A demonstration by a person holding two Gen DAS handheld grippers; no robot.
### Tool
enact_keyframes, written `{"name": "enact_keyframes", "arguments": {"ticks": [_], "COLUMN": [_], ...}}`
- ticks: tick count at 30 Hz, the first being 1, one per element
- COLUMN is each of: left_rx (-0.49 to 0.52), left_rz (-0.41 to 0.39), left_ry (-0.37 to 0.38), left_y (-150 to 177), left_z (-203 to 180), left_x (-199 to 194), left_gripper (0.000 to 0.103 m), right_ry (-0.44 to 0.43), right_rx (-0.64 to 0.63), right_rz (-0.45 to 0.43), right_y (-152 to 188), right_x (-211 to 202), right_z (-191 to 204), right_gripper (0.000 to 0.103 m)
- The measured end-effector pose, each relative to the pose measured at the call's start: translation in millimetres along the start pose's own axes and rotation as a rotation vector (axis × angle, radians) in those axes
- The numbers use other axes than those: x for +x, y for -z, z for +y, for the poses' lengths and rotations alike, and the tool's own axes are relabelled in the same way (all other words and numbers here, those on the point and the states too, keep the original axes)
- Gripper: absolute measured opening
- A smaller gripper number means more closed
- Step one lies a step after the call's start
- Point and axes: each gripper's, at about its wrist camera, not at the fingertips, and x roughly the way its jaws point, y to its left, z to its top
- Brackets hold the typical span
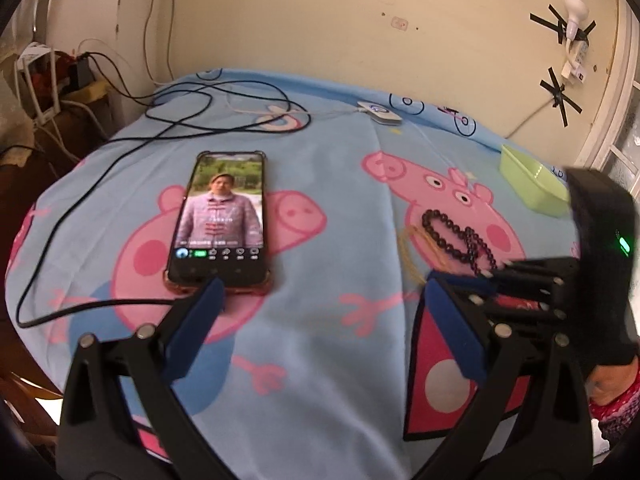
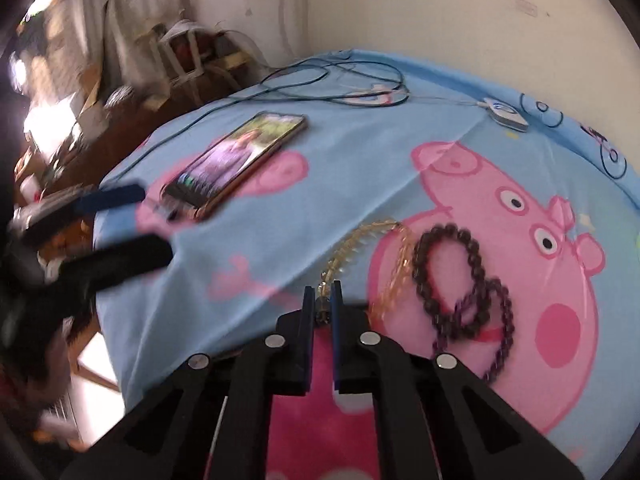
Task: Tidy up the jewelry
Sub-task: 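Carry the gold chain into the green bowl and open the right tool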
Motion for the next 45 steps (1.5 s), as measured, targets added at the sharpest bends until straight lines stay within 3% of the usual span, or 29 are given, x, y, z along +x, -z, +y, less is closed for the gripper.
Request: {"name": "enact_keyframes", "arguments": {"ticks": [3,5,9,11,15,19,21,25,27,30,32,33,35,40,45], "left_rx": [0.022,0.065,0.194,0.301,0.441,0.552,0.567,0.536,0.548,0.607,0.669,0.716,0.749,0.664,0.61], "left_rz": [0.019,0.031,0.073,0.105,0.177,0.268,0.301,0.41,0.426,0.416,0.39,0.337,0.301,0.361,0.263], "left_ry": [0.034,0.103,0.238,0.315,0.436,0.496,0.496,0.566,0.593,0.59,0.54,0.495,0.467,0.534,0.53], "left_y": [-3.4,-2.9,1.4,6.2,11.1,18.3,19.1,15.5,18.1,26.4,37.9,42.9,45.0,22.1,-25.7], "left_z": [-6.3,-28.1,-86.2,-134.7,-214.0,-283.9,-300.0,-325.4,-337.1,-358.9,-371.0,-374.9,-377.4,-368.3,-358.9], "left_x": [7.9,11.7,19.3,25.3,39.3,57.1,65.5,81.5,81.3,82.1,87.7,85.7,84.6,95.5,89.4], "left_gripper": [0.097,0.097,0.097,0.096,0.084,0.065,0.061,0.061,0.061,0.061,0.038,0.028,0.014,0.007,0.007], "right_ry": [0.011,0.03,0.22,0.304,0.384,0.369,0.375,0.393,0.386,0.413,0.428,0.445,0.472,0.387,0.335], "right_rx": [-0.003,0.042,0.182,0.288,0.424,0.525,0.553,0.604,0.616,0.592,0.571,0.553,0.547,0.604,0.567], "right_rz": [-0.003,-0.016,-0.073,-0.101,-0.16,-0.274,-0.303,-0.322,-0.315,-0.281,-0.267,-0.264,-0.258,-0.325,-0.408], "right_y": [35.7,68.5,142.9,173.0,211.7,232.1,239.4,247.3,249.7,248.5,248.1,247.1,247.5,238.6,201.1], "right_x": [-29.3,-53.1,-117.9,-142.6,-175.2,-203.4,-210.1,-213.6,-210.9,-202.5,-195.4,-194.9,-194.9,-208.0,-222.1], "right_z": [-8.0,-21.0,-62.0,-85.7,-112.3,-125.3,-131.8,-143.0,-146.3,-147.9,-148.7,-148.1,-151.7,-177.1,-195.7], "right_gripper": [0.0,0.0,0.0,0.0,0.0,0.0,0.0,0.0,0.0,0.0,0.0,0.0,0.0,0.0,0.0]}}
